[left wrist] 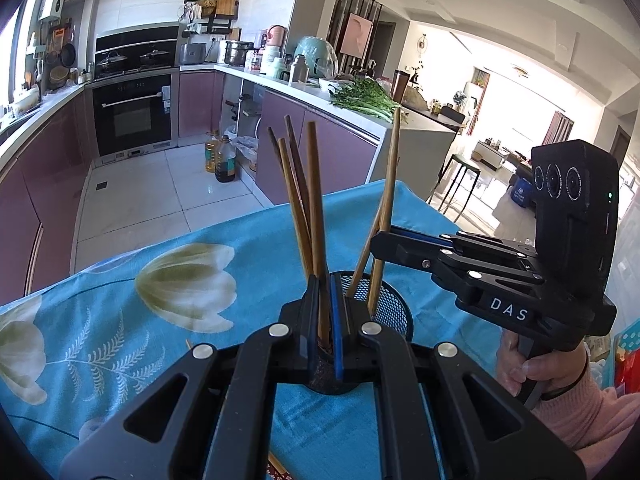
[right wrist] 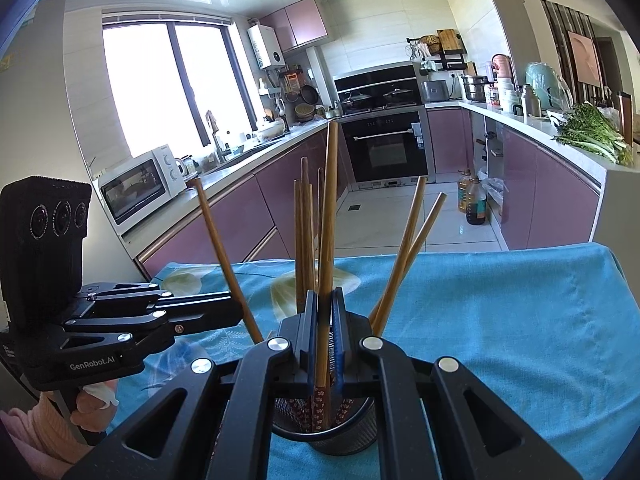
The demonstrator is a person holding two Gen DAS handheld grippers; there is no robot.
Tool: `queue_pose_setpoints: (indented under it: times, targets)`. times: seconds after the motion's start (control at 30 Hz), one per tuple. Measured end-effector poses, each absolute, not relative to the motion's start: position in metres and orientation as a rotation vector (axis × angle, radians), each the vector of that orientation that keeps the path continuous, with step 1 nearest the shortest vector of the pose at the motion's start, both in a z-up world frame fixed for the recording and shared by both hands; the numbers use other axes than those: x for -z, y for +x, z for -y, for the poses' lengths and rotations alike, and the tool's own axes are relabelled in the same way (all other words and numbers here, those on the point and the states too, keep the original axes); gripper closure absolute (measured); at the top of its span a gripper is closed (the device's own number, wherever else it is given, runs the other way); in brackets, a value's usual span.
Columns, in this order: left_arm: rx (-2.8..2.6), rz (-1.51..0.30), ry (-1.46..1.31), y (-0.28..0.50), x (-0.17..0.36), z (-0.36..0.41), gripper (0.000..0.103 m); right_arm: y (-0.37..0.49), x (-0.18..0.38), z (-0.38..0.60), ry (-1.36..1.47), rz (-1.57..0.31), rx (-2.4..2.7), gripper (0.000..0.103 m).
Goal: Organize utensils
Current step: 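Open the left gripper to release its chopstick in the mesh cup while the right gripper releases its chopstick, then move both grippers down over the last two red-patterned chopsticks, fingers open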
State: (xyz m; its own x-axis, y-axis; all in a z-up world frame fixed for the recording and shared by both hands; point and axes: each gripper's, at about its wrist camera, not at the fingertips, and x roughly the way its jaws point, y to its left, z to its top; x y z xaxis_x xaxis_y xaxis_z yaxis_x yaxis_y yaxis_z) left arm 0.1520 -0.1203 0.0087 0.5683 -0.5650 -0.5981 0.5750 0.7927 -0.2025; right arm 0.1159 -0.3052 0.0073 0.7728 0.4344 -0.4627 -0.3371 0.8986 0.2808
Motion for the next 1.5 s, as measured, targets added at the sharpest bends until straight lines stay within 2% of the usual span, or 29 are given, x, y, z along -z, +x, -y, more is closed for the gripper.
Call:
queue_pose_setpoints:
  times: [0.33,0.43,0.53,0.57,0.63,0.73,0.8,1.03,1.13,1.5]
  targets:
    - [0.684,-0.744,-0.021,0.168,0.005,0.121,0.096,0.114,-0.005,0.309,0.216,-0.544,-0.411,0.094]
    - [0.659,-0.72,-0.019,0.161,0.006,0.115,0.089,0.11,-0.006,0.308,0.212,-0.541,-0.421,0.091]
    - [0.623,-0.674,-0.022,0.15,0.003,0.103,0.066,0.101,-0.007,0.306,0.202,-0.535,-0.44,0.088]
    - [0.612,-0.658,-0.024,0.146,0.002,0.098,0.063,0.098,-0.008,0.305,0.199,-0.533,-0.451,0.088]
    - [0.584,-0.631,-0.029,0.137,0.001,0.087,0.059,0.09,-0.01,0.3,0.185,-0.528,-0.483,0.081]
    - [0.527,-0.593,-0.027,0.124,0.001,0.069,0.046,0.076,-0.011,0.287,0.141,-0.528,-0.546,0.07]
    - [0.494,-0.578,-0.034,0.116,0.002,0.056,0.034,0.067,-0.008,0.275,0.098,-0.544,-0.595,0.064]
    - [0.379,-0.588,-0.038,0.098,0.022,0.018,0.022,0.056,0.029,0.231,0.033,-0.668,-0.69,0.063]
    - [0.338,-0.603,-0.008,0.09,0.034,0.012,0.011,0.058,0.049,0.214,0.018,-0.74,-0.689,0.063]
    - [0.249,-0.699,0.025,0.084,0.078,0.007,0.008,0.061,0.088,0.194,0.013,-0.861,-0.642,0.063]
